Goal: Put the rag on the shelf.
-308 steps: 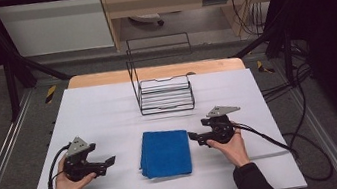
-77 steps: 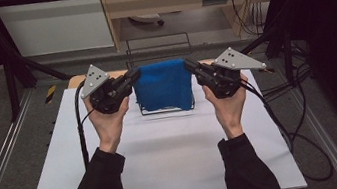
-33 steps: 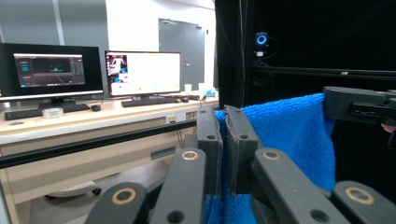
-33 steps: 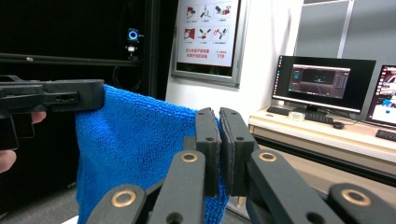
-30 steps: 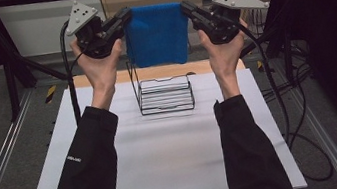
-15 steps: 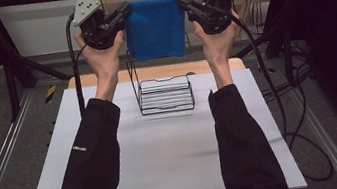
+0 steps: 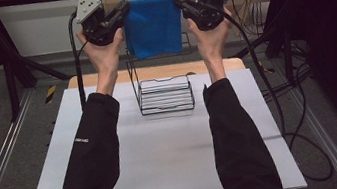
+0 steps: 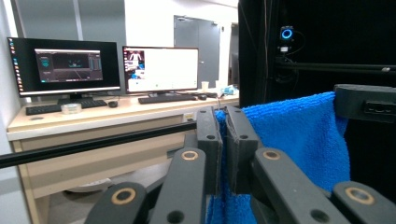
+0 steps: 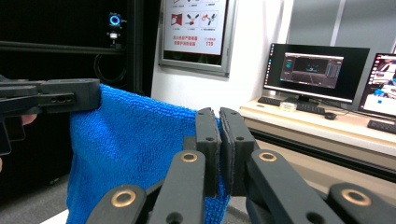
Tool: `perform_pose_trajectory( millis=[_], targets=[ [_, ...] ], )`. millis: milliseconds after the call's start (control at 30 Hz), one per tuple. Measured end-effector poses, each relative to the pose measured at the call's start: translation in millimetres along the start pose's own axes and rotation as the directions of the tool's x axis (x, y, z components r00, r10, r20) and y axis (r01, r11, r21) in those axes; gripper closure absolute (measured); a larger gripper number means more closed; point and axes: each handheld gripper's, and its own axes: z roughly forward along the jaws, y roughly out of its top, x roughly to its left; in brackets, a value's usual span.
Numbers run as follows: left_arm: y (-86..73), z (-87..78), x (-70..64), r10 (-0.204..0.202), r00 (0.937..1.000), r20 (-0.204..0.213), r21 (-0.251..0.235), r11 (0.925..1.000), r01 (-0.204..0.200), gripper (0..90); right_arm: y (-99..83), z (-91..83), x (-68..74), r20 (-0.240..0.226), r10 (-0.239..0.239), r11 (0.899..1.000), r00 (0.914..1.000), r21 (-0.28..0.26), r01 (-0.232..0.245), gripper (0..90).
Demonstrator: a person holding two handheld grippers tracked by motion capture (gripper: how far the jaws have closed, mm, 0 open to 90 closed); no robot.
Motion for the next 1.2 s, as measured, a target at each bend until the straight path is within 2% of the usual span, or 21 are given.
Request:
perform_pose_trajectory(
  millis=[100, 167, 467, 700, 900, 967, 1067, 1100, 1200],
  targets=[
    [-0.7, 1.0, 0.6, -0.012, 0.9999, 0.009, -0.005, 0.9999, 0.012, 85.7, -2.5, 3.2, -1.7, 0.002, -0.008, 1.000, 1.0000, 0.012, 0.008, 87.3],
    [-2.7, 0.0, -0.1, 0.007, 0.9999, 0.015, 0.000, 1.0000, -0.007, 85.7, -4.9, 1.9, -2.7, -0.002, -0.006, 1.000, 1.0000, 0.011, 0.006, 87.3],
    [-23.0, -5.5, -6.6, 0.016, 0.9989, 0.045, 0.025, 0.9995, -0.017, 85.6, -23.8, -9.5, -4.4, -0.027, 0.003, 0.999, 0.9996, 0.040, -0.002, 87.3],
    [-40.7, -17.1, -10.8, 0.018, 0.9974, 0.069, 0.035, 0.9992, -0.021, 85.6, -36.7, -17.5, -0.2, -0.051, 0.008, 0.997, 0.9987, 0.072, -0.005, 87.2],
    [-52.8, -23.0, -12.6, 0.017, 0.9966, 0.081, 0.062, 0.9978, -0.022, 85.5, -45.1, -23.4, 4.3, -0.068, 0.010, 0.995, 0.9977, 0.103, -0.003, 87.2],
    [-55.7, -24.7, -14.4, 0.007, 0.9963, 0.086, 0.070, 0.9975, -0.013, 85.4, -47.7, -26.1, 5.7, -0.069, 0.005, 0.994, 0.9976, 0.113, 0.002, 87.2],
    [-57.7, -28.4, -17.3, 0.021, 0.9954, 0.093, 0.079, 0.9965, -0.028, 85.4, -50.1, -31.0, 6.1, -0.076, 0.013, 0.993, 0.9970, 0.117, -0.004, 87.1],
    [-57.9, -30.1, -17.5, 0.029, 0.9961, 0.083, 0.083, 0.9959, -0.036, 85.4, -51.5, -34.2, 6.9, -0.088, 0.026, 0.992, 0.9957, 0.122, -0.015, 87.2],
    [-58.9, -33.3, -18.4, 0.018, 0.9948, 0.100, 0.090, 0.9956, -0.027, 85.3, -52.7, -37.1, 8.8, -0.098, 0.030, 0.991, 0.9947, 0.134, -0.016, 87.2]
  ],
)
